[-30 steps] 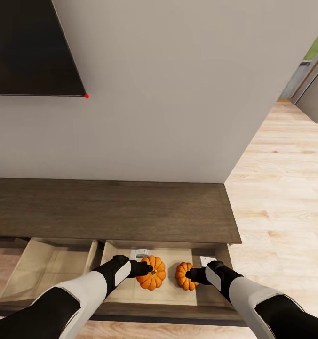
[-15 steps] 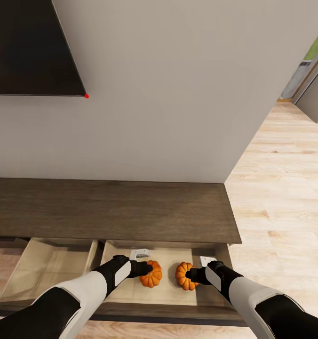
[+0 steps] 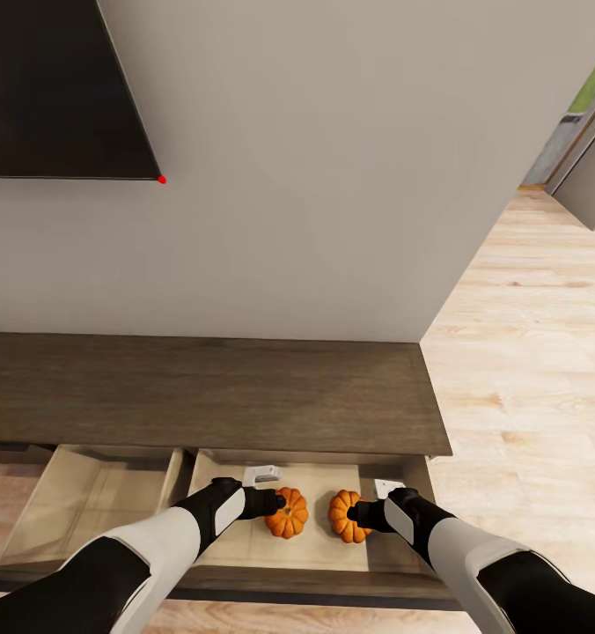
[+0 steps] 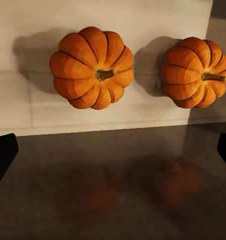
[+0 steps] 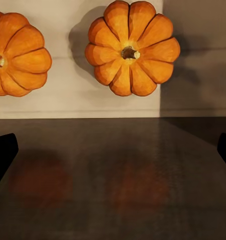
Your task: Place each of the two pumpkins and all three candles from the living room inside a cabinet in the living room (use any cabinet), then make sure every cabinet is closed, and position the cauldron so it is next to a table in the living room.
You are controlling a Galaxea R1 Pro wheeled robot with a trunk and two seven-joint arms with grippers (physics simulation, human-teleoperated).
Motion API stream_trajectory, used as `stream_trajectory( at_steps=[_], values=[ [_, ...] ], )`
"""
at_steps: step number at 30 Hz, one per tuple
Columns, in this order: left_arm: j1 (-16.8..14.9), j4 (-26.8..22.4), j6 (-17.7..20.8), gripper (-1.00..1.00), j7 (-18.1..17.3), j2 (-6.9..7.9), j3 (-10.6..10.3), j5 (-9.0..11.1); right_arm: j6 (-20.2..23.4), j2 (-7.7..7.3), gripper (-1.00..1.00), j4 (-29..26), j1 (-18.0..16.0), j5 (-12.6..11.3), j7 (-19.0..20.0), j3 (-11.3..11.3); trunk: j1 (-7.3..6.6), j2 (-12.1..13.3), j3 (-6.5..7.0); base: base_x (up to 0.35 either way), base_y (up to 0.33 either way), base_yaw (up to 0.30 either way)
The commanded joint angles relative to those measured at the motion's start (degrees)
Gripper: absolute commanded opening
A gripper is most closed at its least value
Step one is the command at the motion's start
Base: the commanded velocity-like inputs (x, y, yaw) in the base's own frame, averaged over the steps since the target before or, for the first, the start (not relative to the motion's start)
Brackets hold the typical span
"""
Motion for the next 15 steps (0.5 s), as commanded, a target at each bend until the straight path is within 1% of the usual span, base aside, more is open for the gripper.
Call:
stream_trajectory(
  at_steps=[1, 15],
  values=[
    [-0.04, 0.02, 0.15, 1.00, -0.05, 0.00, -0.48, 0.48, 0.24, -0.02, 1.00, -0.05, -0.02, -0.37, 0.09, 0.48, 0.00, -0.02, -0.03, 0.000, 0.000, 0.000],
    [-0.04, 0.02, 0.15, 1.00, -0.05, 0.00, -0.47, 0.48, 0.24, -0.02, 1.00, -0.05, -0.02, -0.35, 0.09, 0.48, 0.00, -0.02, -0.03, 0.000, 0.000, 0.000]
  ],
)
